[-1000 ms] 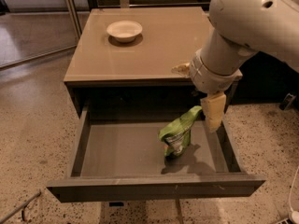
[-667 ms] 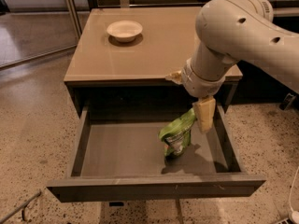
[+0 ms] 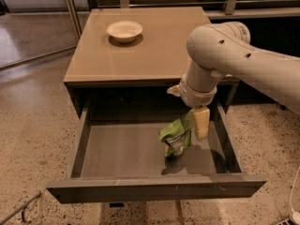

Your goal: Pick green rice chip bag from top drawer and place on counter

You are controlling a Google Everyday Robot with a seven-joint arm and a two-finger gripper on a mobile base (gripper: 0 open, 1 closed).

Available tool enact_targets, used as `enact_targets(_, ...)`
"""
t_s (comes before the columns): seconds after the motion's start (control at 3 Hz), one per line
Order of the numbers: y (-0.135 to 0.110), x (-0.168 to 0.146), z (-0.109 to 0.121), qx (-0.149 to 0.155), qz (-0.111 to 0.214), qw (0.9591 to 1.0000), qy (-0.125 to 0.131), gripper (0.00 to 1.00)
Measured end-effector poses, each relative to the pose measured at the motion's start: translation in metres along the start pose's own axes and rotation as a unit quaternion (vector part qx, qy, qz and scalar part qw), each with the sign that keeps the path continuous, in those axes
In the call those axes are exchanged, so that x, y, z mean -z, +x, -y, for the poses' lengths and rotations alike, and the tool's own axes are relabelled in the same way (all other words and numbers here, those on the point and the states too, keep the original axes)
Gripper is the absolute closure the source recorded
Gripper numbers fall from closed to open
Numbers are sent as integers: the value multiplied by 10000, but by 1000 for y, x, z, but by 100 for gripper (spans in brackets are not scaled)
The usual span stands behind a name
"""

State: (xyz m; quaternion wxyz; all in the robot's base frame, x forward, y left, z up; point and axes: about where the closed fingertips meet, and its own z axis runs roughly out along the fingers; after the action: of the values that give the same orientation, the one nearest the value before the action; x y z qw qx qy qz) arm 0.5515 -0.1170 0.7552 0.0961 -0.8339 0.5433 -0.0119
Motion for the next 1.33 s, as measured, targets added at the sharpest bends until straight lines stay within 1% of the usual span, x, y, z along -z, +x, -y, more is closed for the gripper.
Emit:
enact_targets(0.33,14,-14,-10,-120,-55,9996,-253,0)
enact_targets(0.67,23,-26,-20,-182,-87,9988,-456,0)
enact_targets(1.0,21,-39,-30,-88,-57,9974,-720,0)
enact_targets(1.33,14,-47,-38,68,117,9955,-940,0)
